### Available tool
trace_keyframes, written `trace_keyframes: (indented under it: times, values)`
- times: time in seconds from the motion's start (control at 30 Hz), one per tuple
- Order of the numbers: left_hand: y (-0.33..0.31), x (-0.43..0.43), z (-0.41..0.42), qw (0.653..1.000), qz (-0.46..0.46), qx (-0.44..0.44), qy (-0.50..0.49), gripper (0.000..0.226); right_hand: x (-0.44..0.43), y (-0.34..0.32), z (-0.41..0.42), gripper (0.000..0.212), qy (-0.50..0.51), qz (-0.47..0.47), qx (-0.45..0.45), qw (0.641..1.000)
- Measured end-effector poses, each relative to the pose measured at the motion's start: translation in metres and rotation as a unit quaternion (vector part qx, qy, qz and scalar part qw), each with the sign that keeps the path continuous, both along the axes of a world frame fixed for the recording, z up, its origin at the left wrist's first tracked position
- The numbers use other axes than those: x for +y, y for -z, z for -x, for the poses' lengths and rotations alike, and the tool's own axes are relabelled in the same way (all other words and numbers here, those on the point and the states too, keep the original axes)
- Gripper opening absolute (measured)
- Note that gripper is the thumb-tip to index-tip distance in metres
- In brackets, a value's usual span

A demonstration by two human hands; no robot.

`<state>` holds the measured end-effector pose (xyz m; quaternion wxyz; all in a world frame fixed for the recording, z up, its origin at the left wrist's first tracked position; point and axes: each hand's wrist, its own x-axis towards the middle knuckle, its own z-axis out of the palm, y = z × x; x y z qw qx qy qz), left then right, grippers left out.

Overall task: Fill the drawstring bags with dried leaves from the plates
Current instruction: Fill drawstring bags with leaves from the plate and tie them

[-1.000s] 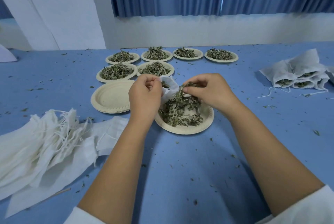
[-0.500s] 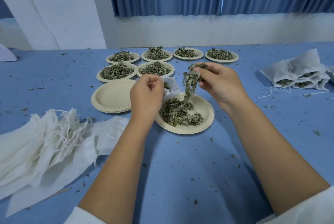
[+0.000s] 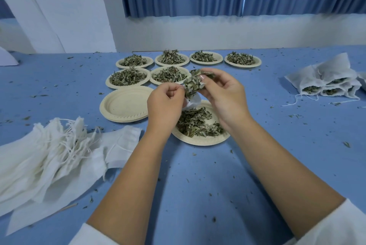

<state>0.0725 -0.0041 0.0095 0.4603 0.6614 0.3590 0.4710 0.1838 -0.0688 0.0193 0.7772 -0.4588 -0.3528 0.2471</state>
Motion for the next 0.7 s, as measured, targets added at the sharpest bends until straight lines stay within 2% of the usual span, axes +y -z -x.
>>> trace_keyframes:
  times: [0.17,0.33,0.53,0.7]
  values:
    - [-0.003,0.001,0.001,0.999,0.029,-0.02,-0.01,0.019,-0.001,0.005,-0.001,0.02,0.004,0.037,-0.118,0.992]
    - [-0.003,0.003,0.0,0.998,0.057,-0.041,-0.007,0.015,-0.002,0.008,-0.005,0.022,0.031,0.083,-0.245,0.966]
    - [-0.002,0.002,0.0,0.997,0.054,-0.043,0.018,0.015,-0.001,0.01,-0.011,0.027,0.042,0.143,-0.294,0.944]
    - [0.0,-0.001,-0.003,0.998,0.021,0.005,0.052,0.011,0.001,0.015,-0.015,0.029,0.101,0.177,-0.344,0.916]
